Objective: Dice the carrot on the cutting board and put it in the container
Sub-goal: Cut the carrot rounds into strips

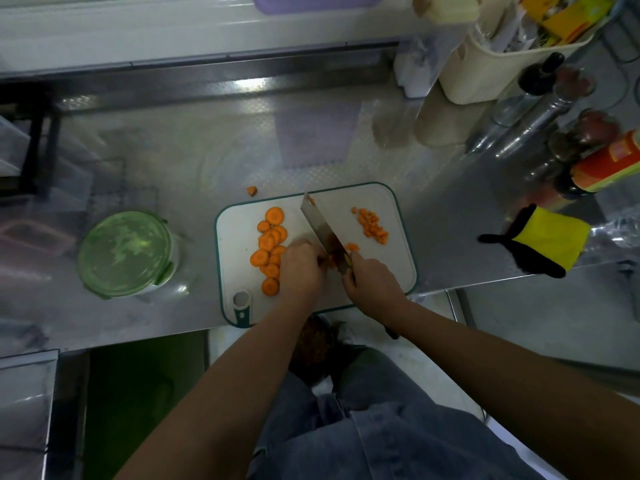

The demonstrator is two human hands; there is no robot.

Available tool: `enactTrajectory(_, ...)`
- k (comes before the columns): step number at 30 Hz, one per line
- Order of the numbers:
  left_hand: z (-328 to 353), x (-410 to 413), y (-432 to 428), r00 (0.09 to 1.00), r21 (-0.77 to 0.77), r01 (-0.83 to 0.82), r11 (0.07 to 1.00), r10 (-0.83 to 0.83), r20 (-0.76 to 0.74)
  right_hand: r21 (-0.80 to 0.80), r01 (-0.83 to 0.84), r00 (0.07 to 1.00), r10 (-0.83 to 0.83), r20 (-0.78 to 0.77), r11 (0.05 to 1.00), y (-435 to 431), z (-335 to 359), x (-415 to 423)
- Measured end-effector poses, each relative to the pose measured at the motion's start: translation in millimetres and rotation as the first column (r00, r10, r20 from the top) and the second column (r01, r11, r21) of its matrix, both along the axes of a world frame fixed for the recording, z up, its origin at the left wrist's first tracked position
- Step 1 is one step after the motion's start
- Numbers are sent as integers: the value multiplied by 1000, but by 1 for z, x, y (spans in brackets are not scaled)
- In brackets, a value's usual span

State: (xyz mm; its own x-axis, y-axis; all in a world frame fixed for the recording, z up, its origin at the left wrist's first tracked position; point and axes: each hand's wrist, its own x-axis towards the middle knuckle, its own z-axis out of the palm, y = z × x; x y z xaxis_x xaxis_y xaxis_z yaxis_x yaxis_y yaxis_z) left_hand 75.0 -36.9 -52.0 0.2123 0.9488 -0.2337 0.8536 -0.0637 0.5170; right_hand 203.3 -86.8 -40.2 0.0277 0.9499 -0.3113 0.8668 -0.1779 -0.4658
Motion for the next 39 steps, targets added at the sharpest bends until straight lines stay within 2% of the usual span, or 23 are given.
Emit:
enactTrajectory(6,3,1,-1,1000,3,13,1000,-13,-16,52,18,999,-16,-52,998,1,1,4)
enactTrajectory(14,3,4,3,998,-67,-46,997,43,-50,38,-36,999,36,-18,999,1,9,3)
enactTrajectory(24,-1,2,3,998,-49,-39,998,37,-51,-20,-40,999,40,5,999,3,12,-3)
enactTrajectory(33,-6,2,2,997,-42,-29,999,26,-70,35,13,1000,-12,-21,999,5,-3,-7)
enactTrajectory(39,-4,-3,-2,999,40,30,999,-29,-30,35,61,997,-59,-44,998,8,-3,2)
